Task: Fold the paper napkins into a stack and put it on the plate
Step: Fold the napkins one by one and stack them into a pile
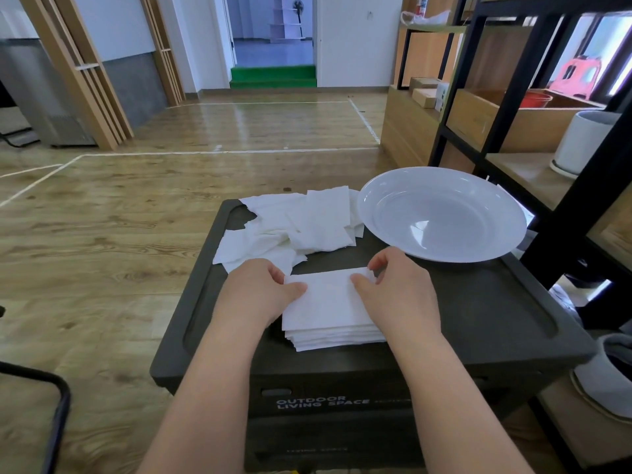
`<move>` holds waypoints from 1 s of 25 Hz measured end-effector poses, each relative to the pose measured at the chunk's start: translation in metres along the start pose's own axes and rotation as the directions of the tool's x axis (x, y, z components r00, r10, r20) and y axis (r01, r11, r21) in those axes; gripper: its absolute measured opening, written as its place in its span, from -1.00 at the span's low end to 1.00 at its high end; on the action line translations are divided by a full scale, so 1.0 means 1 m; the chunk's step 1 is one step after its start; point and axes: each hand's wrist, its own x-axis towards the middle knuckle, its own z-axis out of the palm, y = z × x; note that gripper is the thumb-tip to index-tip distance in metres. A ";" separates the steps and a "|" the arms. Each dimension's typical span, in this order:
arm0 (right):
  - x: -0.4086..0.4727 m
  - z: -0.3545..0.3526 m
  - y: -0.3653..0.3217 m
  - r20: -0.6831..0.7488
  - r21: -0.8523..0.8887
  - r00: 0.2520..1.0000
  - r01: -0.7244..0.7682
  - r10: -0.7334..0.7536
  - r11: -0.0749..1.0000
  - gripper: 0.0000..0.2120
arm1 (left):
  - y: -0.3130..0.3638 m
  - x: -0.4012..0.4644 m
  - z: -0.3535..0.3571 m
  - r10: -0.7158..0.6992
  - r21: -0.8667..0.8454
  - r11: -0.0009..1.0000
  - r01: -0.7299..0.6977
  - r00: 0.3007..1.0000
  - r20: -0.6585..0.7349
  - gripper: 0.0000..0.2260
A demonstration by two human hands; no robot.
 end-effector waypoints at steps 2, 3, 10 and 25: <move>-0.006 0.000 -0.009 -0.066 -0.015 0.990 0.122 -0.123 0.992 -0.81 | 0.000 -0.001 0.004 0.033 0.045 0.999 -0.030 0.998 -0.052 -0.76; -0.009 0.003 -0.014 -0.051 -0.025 0.980 0.190 -0.191 0.982 -0.82 | 0.000 -0.002 0.006 0.052 0.065 0.997 -0.047 0.996 -0.077 -0.77; -0.011 0.018 -0.014 0.224 -0.083 0.952 0.231 -0.208 0.969 -0.90 | 0.013 0.004 0.012 0.286 0.096 0.958 -0.270 0.916 -0.283 -0.88; -0.002 0.005 -0.013 0.117 0.403 0.992 0.002 -0.054 0.915 -0.79 | 0.061 0.040 -0.002 0.630 0.238 0.777 -0.583 0.717 -0.300 -0.88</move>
